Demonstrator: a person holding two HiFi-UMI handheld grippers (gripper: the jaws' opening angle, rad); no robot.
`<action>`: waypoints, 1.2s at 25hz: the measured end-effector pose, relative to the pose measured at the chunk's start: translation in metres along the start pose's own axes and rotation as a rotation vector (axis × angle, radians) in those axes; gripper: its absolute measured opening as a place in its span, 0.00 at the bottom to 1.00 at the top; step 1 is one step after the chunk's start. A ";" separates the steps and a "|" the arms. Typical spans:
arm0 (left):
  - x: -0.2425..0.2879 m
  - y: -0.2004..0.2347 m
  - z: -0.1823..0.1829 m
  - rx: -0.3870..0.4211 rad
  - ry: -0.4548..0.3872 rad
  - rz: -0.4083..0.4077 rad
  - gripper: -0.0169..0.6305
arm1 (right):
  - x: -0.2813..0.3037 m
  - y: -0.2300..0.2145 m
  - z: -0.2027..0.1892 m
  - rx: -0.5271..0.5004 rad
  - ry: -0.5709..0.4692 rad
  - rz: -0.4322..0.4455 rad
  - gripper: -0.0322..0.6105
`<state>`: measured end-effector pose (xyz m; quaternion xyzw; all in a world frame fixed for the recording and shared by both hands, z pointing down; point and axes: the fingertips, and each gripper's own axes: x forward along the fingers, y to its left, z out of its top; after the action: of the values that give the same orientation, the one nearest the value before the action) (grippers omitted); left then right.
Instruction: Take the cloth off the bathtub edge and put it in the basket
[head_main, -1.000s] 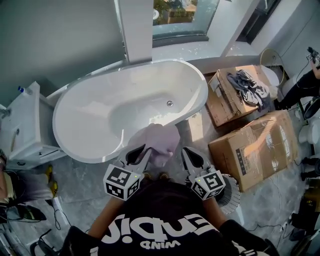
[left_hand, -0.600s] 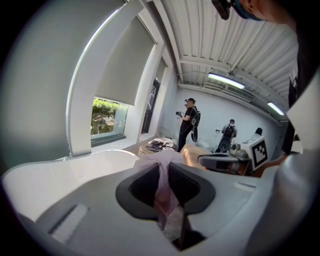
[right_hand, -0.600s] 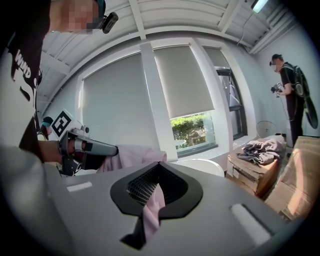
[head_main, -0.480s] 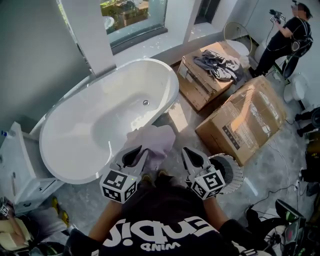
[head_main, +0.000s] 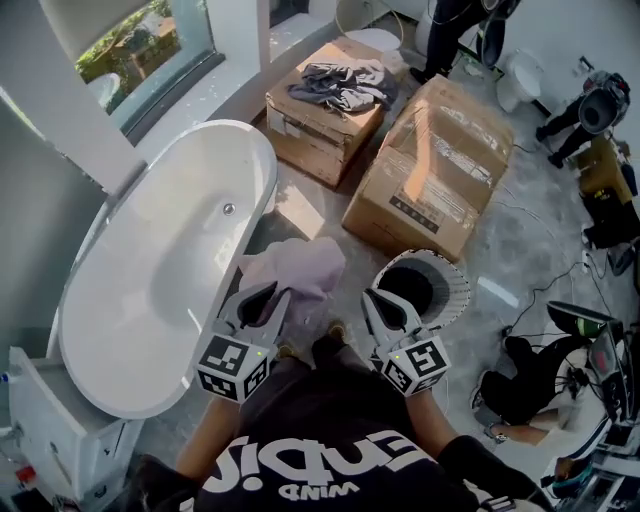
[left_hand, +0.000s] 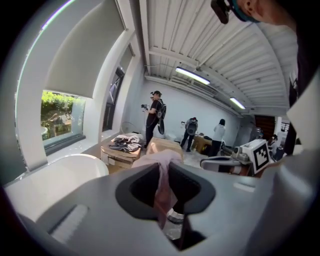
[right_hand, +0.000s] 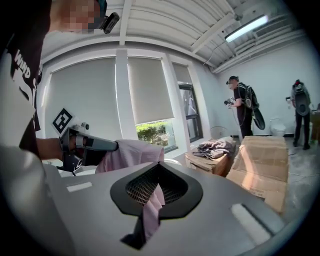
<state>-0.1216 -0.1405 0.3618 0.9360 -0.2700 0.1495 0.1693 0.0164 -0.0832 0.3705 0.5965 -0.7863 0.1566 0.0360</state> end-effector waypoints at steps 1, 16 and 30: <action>0.008 -0.009 0.001 0.010 0.008 -0.032 0.11 | -0.009 -0.008 -0.001 0.007 -0.005 -0.034 0.06; 0.109 -0.152 0.010 0.185 0.099 -0.448 0.11 | -0.144 -0.108 -0.004 0.079 -0.141 -0.446 0.06; 0.188 -0.316 0.070 0.316 0.075 -0.751 0.11 | -0.274 -0.183 -0.032 0.185 -0.221 -0.732 0.06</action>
<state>0.2192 -0.0023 0.2937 0.9780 0.1230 0.1508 0.0757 0.2645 0.1359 0.3717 0.8515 -0.5033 0.1384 -0.0496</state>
